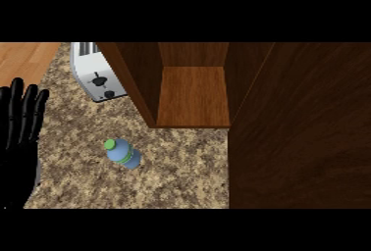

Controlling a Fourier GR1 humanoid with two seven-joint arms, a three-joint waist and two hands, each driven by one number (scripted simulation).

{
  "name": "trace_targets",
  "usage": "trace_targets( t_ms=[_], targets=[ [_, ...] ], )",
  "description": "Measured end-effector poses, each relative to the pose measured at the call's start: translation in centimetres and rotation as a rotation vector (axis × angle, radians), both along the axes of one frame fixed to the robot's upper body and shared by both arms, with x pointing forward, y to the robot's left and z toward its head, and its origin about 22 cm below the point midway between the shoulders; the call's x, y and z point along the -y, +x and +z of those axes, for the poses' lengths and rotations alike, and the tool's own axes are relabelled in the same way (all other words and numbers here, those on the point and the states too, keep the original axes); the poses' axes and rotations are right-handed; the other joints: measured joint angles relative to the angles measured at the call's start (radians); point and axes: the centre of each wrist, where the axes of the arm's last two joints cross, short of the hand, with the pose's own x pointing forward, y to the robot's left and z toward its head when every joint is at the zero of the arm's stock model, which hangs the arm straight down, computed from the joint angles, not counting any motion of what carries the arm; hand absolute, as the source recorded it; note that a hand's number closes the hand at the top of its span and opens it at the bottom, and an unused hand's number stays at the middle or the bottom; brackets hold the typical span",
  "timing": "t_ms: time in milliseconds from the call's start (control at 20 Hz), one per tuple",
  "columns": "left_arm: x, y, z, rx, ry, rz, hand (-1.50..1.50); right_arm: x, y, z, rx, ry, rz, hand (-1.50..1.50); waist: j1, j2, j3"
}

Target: Pick up the bottled water, place it into the cabinet and close the cabinet

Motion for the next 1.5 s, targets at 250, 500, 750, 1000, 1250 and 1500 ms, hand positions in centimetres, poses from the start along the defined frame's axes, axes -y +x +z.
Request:
trace_targets(
  t_ms=[250,500,750,1000,1250,1500],
  targets=[
    [3.6,0.6,0.1,0.001,-0.007,0.068,-1.5,-0.7,-1.3,0.8,0.033,-0.052,0.017,-1.5,-0.009,0.002,0.0],
    [5.5,0.1,-1.9,-0.218,-0.249,0.169,-1.5,-1.8,-2.2,-0.7,-0.113,0.106,0.119,-1.5,-0.016,0.007,-0.001],
    [8.4,-1.6,-3.0,-0.34,-0.401,0.227,-1.5,-2.2,-4.6,-1.0,-0.218,0.2,0.184,-1.5,-0.017,0.002,0.0],
    [11.4,-3.7,-3.4,-0.375,-0.444,0.251,-1.5,-1.5,-6.2,-1.3,-0.246,0.234,0.199,-1.5,-0.012,0.002,0.0],
    [12.5,-5.3,-3.7,-0.388,-0.458,0.26,-1.5,-1.7,-7.6,-1.6,-0.255,0.246,0.202,-1.5,-0.009,0.002,0.0],
    [12.5,-6.4,-3.9,-0.386,-0.451,0.283,-1.5,-2.3,-8.3,-2.4,-0.255,0.247,0.208,-1.5,-0.007,0.002,0.0]
  ],
)
